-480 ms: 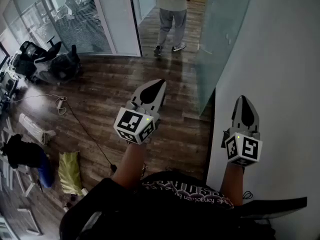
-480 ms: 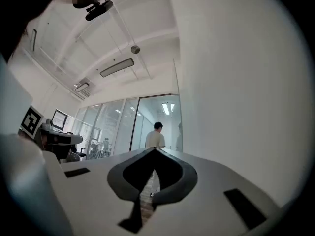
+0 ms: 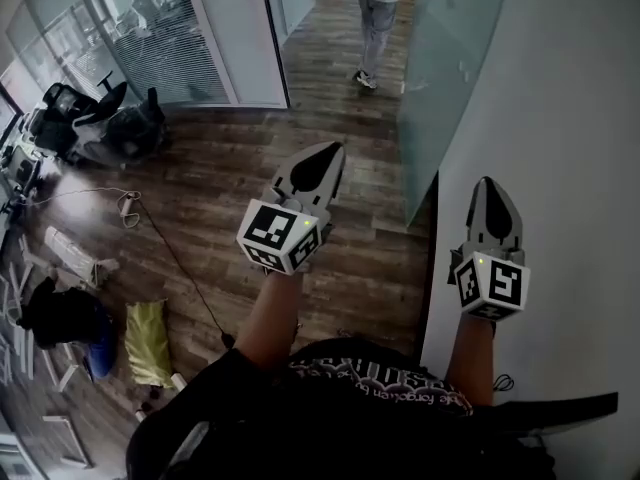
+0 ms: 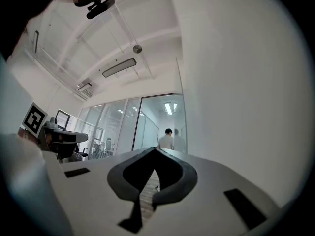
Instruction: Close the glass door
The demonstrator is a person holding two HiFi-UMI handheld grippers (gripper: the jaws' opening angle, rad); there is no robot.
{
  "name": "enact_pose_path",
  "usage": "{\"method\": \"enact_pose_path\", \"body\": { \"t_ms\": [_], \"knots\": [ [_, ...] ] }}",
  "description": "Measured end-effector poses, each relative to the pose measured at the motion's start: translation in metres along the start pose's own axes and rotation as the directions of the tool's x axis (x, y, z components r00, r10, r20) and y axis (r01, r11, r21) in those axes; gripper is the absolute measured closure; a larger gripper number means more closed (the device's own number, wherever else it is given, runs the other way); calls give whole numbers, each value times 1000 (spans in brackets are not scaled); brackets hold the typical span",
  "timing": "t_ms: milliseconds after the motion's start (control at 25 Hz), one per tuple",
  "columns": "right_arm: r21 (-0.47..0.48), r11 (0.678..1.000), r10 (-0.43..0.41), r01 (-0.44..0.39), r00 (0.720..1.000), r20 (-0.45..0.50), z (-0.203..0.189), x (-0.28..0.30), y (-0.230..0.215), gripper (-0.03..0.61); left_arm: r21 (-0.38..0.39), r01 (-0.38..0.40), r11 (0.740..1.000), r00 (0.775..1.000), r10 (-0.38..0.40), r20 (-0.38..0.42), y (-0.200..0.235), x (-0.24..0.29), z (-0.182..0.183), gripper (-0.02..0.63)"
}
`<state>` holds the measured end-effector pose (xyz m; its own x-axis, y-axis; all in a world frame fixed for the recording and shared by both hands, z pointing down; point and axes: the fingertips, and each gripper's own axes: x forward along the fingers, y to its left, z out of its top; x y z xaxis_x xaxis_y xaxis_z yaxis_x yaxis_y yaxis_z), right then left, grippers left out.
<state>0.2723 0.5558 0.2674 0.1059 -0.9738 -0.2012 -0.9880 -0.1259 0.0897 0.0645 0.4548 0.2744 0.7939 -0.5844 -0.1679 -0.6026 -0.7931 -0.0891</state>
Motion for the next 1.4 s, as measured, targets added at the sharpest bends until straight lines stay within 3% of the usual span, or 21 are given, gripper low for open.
{"method": "enact_pose_path", "body": {
  "t_ms": [280, 720, 960, 1400],
  "knots": [
    [57, 998, 11, -10, 1000, -2, -10, 1, -2, 575, -21, -3, 1000, 1000, 3, -2, 4, -7, -12, 611],
    [37, 999, 0, 0, 1000, -7, -18, 15, -1, 575, -20, 38, 999, 999, -37, 23, 22, -13, -19, 612],
    [52, 998, -28, 29, 999, -26, -29, 21, 0, 575, -64, 72, 995, 997, -70, 21, 30, -15, -33, 612],
    [44, 998, -36, 38, 997, -64, -63, 69, -23, 575, -68, 73, 995, 997, -73, -4, 48, 39, -59, 612]
  ]
}}
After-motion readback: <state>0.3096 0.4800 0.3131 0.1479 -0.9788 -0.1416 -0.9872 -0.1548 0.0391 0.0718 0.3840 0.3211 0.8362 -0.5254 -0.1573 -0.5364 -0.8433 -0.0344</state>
